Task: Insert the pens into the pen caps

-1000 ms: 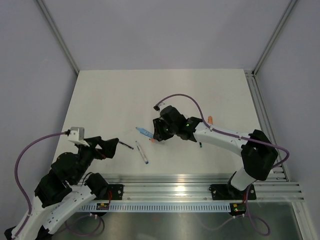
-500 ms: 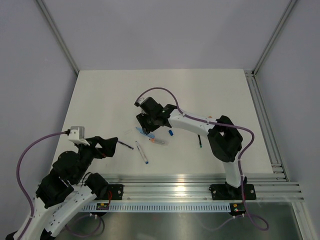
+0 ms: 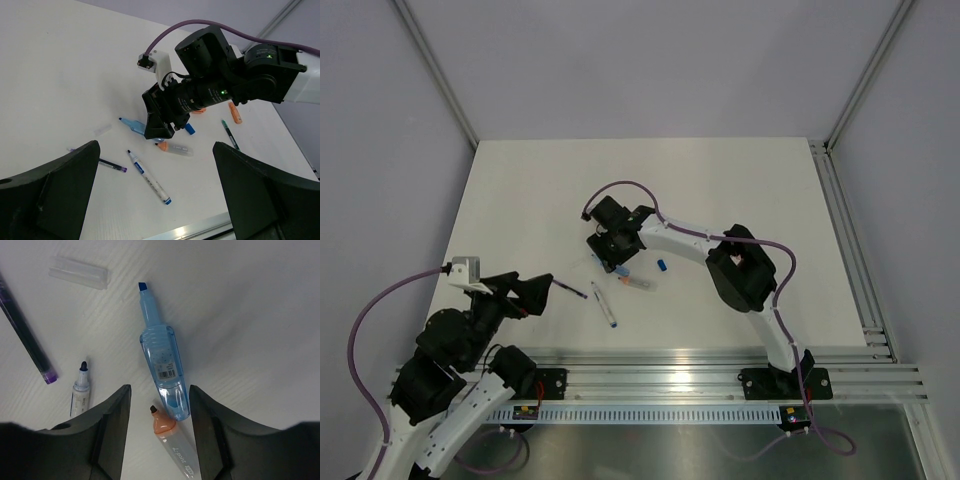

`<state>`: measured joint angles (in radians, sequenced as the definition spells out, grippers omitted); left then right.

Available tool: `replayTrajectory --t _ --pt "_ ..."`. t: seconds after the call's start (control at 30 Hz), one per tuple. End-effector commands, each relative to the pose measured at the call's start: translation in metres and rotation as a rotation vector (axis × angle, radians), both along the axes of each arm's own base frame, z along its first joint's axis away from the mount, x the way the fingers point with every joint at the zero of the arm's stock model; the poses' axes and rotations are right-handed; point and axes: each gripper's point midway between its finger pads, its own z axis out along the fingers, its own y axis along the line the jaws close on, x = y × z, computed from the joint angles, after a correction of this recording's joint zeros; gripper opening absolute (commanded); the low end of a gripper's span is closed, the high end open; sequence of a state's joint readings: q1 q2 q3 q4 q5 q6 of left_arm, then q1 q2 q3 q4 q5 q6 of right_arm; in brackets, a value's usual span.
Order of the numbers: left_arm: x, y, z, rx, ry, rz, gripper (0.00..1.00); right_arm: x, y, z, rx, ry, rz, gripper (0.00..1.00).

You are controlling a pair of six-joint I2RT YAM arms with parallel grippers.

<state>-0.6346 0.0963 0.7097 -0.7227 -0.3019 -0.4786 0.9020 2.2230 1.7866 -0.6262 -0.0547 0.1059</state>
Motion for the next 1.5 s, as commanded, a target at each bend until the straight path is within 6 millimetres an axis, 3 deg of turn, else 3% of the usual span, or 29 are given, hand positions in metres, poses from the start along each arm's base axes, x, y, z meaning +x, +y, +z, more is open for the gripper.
replayTrajectory --t 0.0,0.3,0.4,0.63,0.8,0.93,1.03,1.13,1.17,1.2,1.23,1.27,1.3,1.33,1.37,1.4,1.43,1.47 --pt "0.000 -0.004 0.013 -0.025 -0.053 -0.023 0.99 0.007 0.004 0.006 0.024 0.009 0.036 0.57" --pt "0.001 -0.006 0.013 -0.024 -0.055 -0.027 0.99 0.008 -0.007 -0.015 -0.026 0.041 0.043 0.55" --pt "0.001 -0.006 0.012 -0.019 -0.052 -0.029 0.99 0.012 -0.008 -0.018 -0.032 0.032 0.036 0.50" --pt "0.002 -0.006 0.012 -0.017 -0.051 -0.028 0.99 0.030 -0.016 -0.020 -0.034 -0.009 0.013 0.40" --pt "0.003 -0.007 0.011 -0.014 -0.047 -0.029 0.99 0.041 -0.027 -0.017 -0.014 -0.039 0.000 0.38" --pt "0.004 -0.008 0.011 -0.013 -0.047 -0.028 0.99 0.049 -0.030 -0.007 0.005 -0.088 0.014 0.30" --pt "0.005 -0.009 0.011 -0.013 -0.044 -0.028 0.99 0.056 -0.025 0.020 0.067 -0.148 -0.007 0.28" --pt "0.008 -0.010 0.011 -0.011 -0.034 -0.028 0.99 0.058 -0.018 0.064 0.177 -0.192 -0.045 0.27" --pt "0.010 -0.012 0.010 -0.014 -0.020 -0.025 0.99 0.055 -0.016 0.092 0.240 -0.211 -0.071 0.27" --pt "0.011 -0.013 0.011 -0.022 -0.015 -0.026 0.98 0.051 -0.016 0.097 0.276 -0.216 -0.079 0.27" --pt "0.012 -0.016 0.011 -0.029 -0.011 -0.036 0.97 0.044 -0.014 0.106 0.314 -0.209 -0.077 0.27" --pt "0.014 -0.020 0.015 -0.049 -0.019 -0.044 0.97 0.036 -0.017 0.135 0.379 -0.226 -0.101 0.27" --pt "0.015 -0.027 0.014 -0.075 -0.002 -0.069 0.96 0.029 -0.018 0.144 0.406 -0.230 -0.107 0.27" --pt "0.017 -0.033 0.010 -0.085 0.012 -0.085 0.95 0.018 -0.024 0.136 0.410 -0.216 -0.112 0.27" --pt "0.020 -0.040 0.014 -0.110 0.000 -0.103 0.92 0.002 -0.025 0.159 0.464 -0.229 -0.116 0.27" --pt "0.020 -0.049 0.014 -0.133 0.012 -0.141 0.91 -0.007 -0.028 0.164 0.479 -0.228 -0.122 0.27" --pt "0.026 -0.057 0.003 -0.127 0.051 -0.158 0.90 -0.018 -0.035 0.154 0.469 -0.215 -0.138 0.27" --pt "0.030 -0.064 0.008 -0.148 0.041 -0.177 0.89 -0.034 -0.038 0.173 0.519 -0.218 -0.154 0.27"
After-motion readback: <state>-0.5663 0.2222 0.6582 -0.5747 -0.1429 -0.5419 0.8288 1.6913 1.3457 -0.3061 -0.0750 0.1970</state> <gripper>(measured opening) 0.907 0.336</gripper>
